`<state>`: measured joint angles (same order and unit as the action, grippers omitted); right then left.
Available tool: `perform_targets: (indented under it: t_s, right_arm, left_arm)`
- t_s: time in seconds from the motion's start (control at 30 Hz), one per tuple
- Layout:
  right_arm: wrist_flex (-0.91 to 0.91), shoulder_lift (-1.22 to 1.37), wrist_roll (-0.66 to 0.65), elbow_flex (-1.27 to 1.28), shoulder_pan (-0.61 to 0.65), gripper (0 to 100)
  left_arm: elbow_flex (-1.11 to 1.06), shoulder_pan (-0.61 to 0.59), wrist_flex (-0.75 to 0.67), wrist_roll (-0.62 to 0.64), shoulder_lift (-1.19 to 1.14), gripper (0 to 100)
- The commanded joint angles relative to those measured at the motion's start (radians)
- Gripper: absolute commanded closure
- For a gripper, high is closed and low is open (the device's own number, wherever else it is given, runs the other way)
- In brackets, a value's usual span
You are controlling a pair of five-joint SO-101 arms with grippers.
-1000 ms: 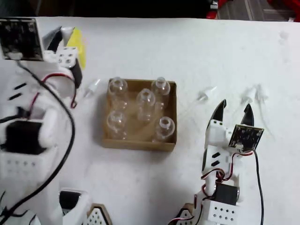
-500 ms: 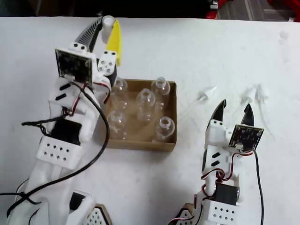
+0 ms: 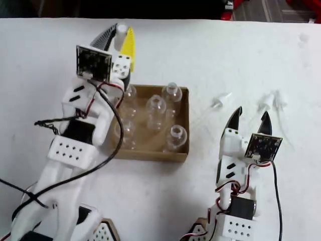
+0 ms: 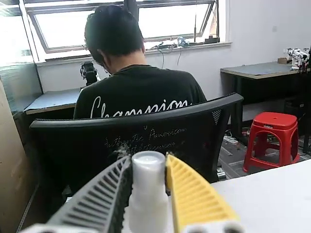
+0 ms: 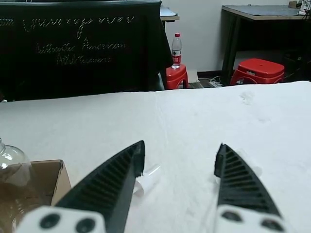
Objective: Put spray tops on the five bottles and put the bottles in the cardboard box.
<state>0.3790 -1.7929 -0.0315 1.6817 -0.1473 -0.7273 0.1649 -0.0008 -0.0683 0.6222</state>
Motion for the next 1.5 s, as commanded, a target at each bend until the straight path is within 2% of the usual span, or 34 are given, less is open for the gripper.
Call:
perform_targets:
  t_s: [0.0, 0.3, 0.57, 0.67, 0.9, 1.47]
  right_arm:
    - [-0.021, -0.002, -0.005, 0.008, 0.01, 78.7]
    - [-0.021, -0.002, -0.005, 0.008, 0.01, 78.7]
    - [-0.018, -0.004, -0.005, 0.008, 0.01, 78.7]
    - [-0.018, -0.004, -0.005, 0.008, 0.01, 78.7]
    - [-0.018, -0.004, -0.005, 0.008, 0.01, 78.7]
    - [-0.018, -0.004, -0.005, 0.008, 0.008, 78.7]
  left_arm:
    - [-0.025, 0.016, -0.032, -0.006, 0.051, 98]
    - [-0.106, 0.016, -0.037, 0.002, 0.05, 98]
    - [-0.292, 0.016, -0.282, 0.003, 0.05, 98]
    - [-0.334, 0.016, -0.334, 0.005, 0.05, 98]
    - [-0.341, 0.007, -0.311, 0.186, 0.05, 98]
    - [-0.342, -0.022, -0.301, 0.186, -0.067, 98]
